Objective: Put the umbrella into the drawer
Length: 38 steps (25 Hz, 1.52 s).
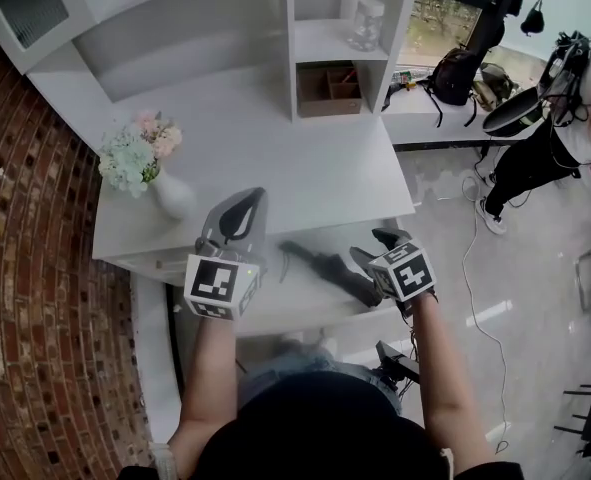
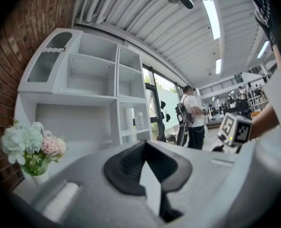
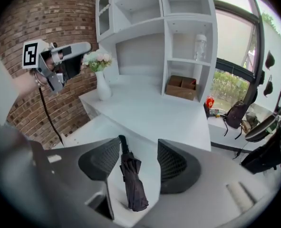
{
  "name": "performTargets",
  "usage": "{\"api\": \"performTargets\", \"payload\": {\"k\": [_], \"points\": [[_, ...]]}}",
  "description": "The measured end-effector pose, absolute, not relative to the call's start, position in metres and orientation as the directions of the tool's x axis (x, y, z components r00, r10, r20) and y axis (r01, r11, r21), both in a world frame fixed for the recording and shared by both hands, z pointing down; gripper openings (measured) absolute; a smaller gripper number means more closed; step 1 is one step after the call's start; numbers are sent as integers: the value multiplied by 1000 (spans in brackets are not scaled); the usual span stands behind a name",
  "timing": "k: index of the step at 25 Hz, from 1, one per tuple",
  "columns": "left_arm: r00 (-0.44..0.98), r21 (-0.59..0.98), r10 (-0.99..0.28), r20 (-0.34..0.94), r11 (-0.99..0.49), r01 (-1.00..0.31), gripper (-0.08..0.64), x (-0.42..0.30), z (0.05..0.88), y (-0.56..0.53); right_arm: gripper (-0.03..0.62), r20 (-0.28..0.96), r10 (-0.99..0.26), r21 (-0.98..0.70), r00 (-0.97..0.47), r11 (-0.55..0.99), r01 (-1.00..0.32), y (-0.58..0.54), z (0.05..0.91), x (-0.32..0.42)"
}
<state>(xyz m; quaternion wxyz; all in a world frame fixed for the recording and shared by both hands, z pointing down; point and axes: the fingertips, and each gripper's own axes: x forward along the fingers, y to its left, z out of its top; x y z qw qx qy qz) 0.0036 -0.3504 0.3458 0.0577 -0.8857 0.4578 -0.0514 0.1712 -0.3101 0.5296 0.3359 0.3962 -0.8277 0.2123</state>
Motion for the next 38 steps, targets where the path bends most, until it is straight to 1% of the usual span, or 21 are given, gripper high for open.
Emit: {"api": "performTargets", "payload": {"k": [7,14,17,23,26,28,30,31,34,38], "points": [[573,-158,-820,6,-566,-809,-3,4,334,-350,253,599,-664,-7,-448,555,-832,-319,463,182],[567,-166,-824,-25,-556,-815,-3,1,321,-352,253,455,-786,19,-418,478,-878,-321,409,195],[561,-167,-827,-38,-549,-819,-4,-1,316,-353,252,405,-820,43,-404,459,-888,-318,389,198],[553,-169,-831,-62,-538,-826,-5,-3,308,-355,198,285,-884,76,-369,405,-911,-308,348,205],[556,-174,-828,-73,-538,-825,-5,-2,304,-354,155,210,-917,68,-339,360,-931,-305,328,212],[557,-174,-827,-82,-538,-825,-5,-2,300,-353,110,164,-934,67,-318,332,-941,-303,316,217],[557,-177,-825,-90,-538,-824,-3,-2,297,-352,50,126,-945,77,-301,311,-947,-300,305,221],[558,-178,-824,-93,-538,-824,-4,-2,295,-352,34,115,-948,88,-297,307,-947,-299,301,221],[562,-186,-821,-103,-539,-822,-4,0,291,-351,6,93,-951,118,-293,303,-946,-295,293,223],[565,-193,-817,-117,-540,-820,-3,1,285,-349,5,44,-958,153,-282,286,-946,-291,281,224]]}}
